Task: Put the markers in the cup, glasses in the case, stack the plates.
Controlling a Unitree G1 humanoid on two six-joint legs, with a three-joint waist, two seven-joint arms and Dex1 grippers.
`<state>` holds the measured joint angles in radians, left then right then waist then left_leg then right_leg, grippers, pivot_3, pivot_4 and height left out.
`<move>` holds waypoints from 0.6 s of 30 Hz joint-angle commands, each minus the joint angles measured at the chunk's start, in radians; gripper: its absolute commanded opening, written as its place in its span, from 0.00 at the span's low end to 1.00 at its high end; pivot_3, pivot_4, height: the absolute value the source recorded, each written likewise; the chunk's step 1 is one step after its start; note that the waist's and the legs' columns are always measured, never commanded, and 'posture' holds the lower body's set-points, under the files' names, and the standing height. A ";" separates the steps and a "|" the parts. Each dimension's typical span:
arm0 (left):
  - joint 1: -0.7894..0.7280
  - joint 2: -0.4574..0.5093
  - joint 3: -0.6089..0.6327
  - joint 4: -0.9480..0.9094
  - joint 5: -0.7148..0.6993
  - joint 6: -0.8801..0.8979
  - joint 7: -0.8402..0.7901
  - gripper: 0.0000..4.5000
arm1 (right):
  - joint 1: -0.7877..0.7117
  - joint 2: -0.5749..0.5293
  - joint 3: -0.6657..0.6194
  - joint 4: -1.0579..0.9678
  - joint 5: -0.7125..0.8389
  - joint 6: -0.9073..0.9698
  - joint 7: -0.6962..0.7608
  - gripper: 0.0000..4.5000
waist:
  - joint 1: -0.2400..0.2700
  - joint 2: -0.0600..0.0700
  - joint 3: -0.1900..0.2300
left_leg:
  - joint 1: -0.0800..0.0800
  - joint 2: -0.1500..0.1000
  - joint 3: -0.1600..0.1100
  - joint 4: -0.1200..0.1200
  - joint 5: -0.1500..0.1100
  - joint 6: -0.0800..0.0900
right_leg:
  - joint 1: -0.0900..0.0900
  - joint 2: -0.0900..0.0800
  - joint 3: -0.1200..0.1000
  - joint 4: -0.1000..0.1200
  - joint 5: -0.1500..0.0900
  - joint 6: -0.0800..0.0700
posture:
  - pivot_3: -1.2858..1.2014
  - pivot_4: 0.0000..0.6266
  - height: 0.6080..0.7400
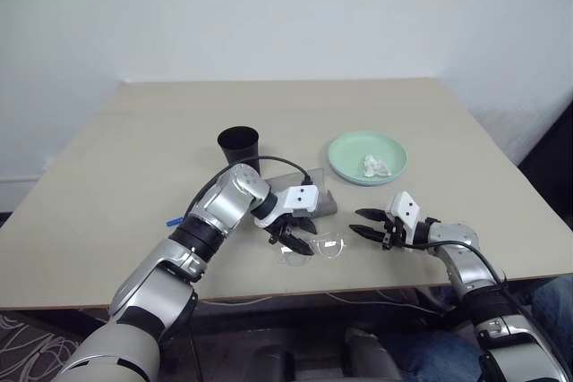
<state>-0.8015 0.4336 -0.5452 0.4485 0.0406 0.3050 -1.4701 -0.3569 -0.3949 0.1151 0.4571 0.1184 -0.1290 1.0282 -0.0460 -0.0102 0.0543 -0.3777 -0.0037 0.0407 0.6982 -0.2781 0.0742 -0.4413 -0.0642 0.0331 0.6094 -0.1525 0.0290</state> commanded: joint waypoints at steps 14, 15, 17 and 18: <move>0.000 0.004 0.037 -0.049 -0.036 0.047 -0.011 0.09 | -0.027 -0.014 -0.017 -0.019 0.010 -0.023 -0.016 0.44 | 0.000 0.000 0.000 | 0.000 0.000 0.001 0.000 0.000 0.001 | 0.000 0.000 0.002 0.000 0.000 0.000 | 0.52 0.00 0.86; -0.002 0.002 0.039 -0.049 -0.038 0.048 -0.011 0.04 | -0.028 -0.014 -0.016 -0.018 0.009 -0.025 -0.018 0.44 | 0.000 0.000 0.000 | 0.000 0.000 0.001 0.000 0.000 0.001 | 0.000 0.000 0.002 0.000 0.000 0.000 | 0.52 0.00 0.86; -0.003 0.000 0.043 -0.049 -0.040 0.051 -0.013 0.01 | -0.029 -0.015 -0.016 -0.017 0.008 -0.026 -0.020 0.44 | 0.000 0.000 0.000 | 0.001 0.000 0.002 0.000 0.000 0.001 | 0.000 0.000 0.002 0.000 0.000 0.000 | 0.52 0.00 0.86; -0.003 0.000 0.044 -0.050 -0.041 0.052 -0.015 0.01 | -0.031 -0.015 -0.016 -0.016 0.008 -0.027 -0.021 0.44 | 0.000 0.000 0.000 | 0.001 0.000 0.002 0.000 0.000 0.001 | 0.000 0.000 0.003 0.000 0.000 0.000 | 0.52 0.00 0.86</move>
<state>-0.7927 0.4338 -0.5247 0.4242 0.0173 0.3533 -1.4799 -0.3572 -0.4009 0.1151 0.4583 0.1178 -0.1345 1.0130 -0.0461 -0.0104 0.0541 -0.3771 -0.0037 0.0425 0.6987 -0.2779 0.0751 -0.4414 -0.0638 0.0356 0.6098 -0.1521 0.0294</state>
